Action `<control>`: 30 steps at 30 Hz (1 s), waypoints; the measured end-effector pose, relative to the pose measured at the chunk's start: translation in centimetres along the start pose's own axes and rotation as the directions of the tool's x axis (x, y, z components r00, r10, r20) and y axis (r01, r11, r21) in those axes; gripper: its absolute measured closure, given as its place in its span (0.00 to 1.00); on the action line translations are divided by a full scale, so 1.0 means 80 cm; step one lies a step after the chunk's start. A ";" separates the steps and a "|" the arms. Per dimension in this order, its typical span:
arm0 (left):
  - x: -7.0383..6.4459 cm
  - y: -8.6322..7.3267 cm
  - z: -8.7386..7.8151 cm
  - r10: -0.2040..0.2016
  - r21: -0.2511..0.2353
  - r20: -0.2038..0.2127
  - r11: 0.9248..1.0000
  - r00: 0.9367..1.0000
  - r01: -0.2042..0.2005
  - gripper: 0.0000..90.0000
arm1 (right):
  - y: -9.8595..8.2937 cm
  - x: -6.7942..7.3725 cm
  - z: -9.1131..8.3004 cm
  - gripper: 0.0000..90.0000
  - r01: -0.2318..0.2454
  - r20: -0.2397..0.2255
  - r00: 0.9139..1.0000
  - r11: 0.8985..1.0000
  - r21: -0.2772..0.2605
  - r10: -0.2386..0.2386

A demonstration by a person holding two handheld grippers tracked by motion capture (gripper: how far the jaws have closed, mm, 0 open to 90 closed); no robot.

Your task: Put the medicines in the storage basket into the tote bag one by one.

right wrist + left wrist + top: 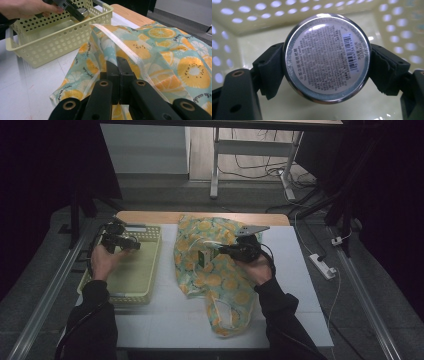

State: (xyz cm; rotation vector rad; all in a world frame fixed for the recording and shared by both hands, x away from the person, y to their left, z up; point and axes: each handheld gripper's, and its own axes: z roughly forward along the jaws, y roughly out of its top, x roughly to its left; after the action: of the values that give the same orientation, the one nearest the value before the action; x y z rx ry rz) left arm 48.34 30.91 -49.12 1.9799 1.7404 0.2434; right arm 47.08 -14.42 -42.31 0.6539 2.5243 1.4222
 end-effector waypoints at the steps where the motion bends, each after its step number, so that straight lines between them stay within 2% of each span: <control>1: -0.004 -0.001 -0.003 0.005 -0.010 0.006 1.000 1.000 -0.005 0.23 | 0.000 0.000 0.000 1.00 0.000 0.000 1.000 1.000 -0.001 0.000; 6: -0.023 -0.004 -0.017 0.070 -0.048 0.020 0.996 0.997 -0.069 0.23 | 0.000 0.001 0.000 1.00 0.002 0.001 1.000 1.000 -0.001 -0.002; 9: -0.030 -0.006 -0.023 0.085 -0.069 0.031 0.994 0.996 -0.083 0.23 | 0.000 0.001 0.000 1.00 0.001 0.003 1.000 1.000 -0.002 -0.001; 12: -0.042 -0.012 -0.033 0.121 -0.105 0.051 0.988 0.991 -0.115 0.23 | 0.000 0.001 0.000 1.00 0.001 0.003 1.000 1.000 -0.002 -0.001; 13: -0.042 -0.012 -0.033 0.121 -0.105 0.051 0.988 0.991 -0.115 0.23 | 0.000 0.001 0.000 1.00 0.001 0.003 1.000 1.000 -0.002 -0.001; 16: -0.053 -0.019 -0.043 0.151 -0.139 0.061 0.980 0.987 -0.142 0.23 | 0.000 0.001 0.000 1.00 0.002 0.001 1.000 1.000 -0.002 -0.002; 18: -0.056 -0.021 -0.046 0.157 -0.148 0.066 0.978 0.985 -0.146 0.23 | 0.000 0.001 0.000 1.00 0.002 0.001 1.000 1.000 -0.002 -0.002; 25: -0.078 -0.034 -0.058 0.211 -0.198 0.091 0.962 0.973 -0.190 0.23 | 0.000 0.001 0.000 1.00 0.002 0.002 1.000 1.000 -0.002 -0.002; 26: -0.085 -0.035 -0.060 0.231 -0.196 0.082 0.957 0.969 -0.212 0.23 | 0.000 0.001 0.000 1.00 0.003 0.003 1.000 1.000 -0.002 -0.003; 29: -0.091 -0.036 -0.064 0.244 -0.207 0.091 0.953 0.966 -0.221 0.23 | 0.000 0.002 0.000 1.00 0.003 0.004 1.000 1.000 -0.004 -0.002; 30: -0.099 -0.038 -0.068 0.263 -0.213 0.093 0.947 0.960 -0.239 0.23 | 0.001 0.002 -0.001 1.00 0.003 0.004 1.000 1.000 -0.006 -0.003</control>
State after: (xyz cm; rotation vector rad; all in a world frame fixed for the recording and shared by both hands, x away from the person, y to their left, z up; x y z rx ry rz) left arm 41.93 24.78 -44.41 2.0193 1.3314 0.3621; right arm 46.93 -14.38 -42.22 0.6512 2.5152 1.4257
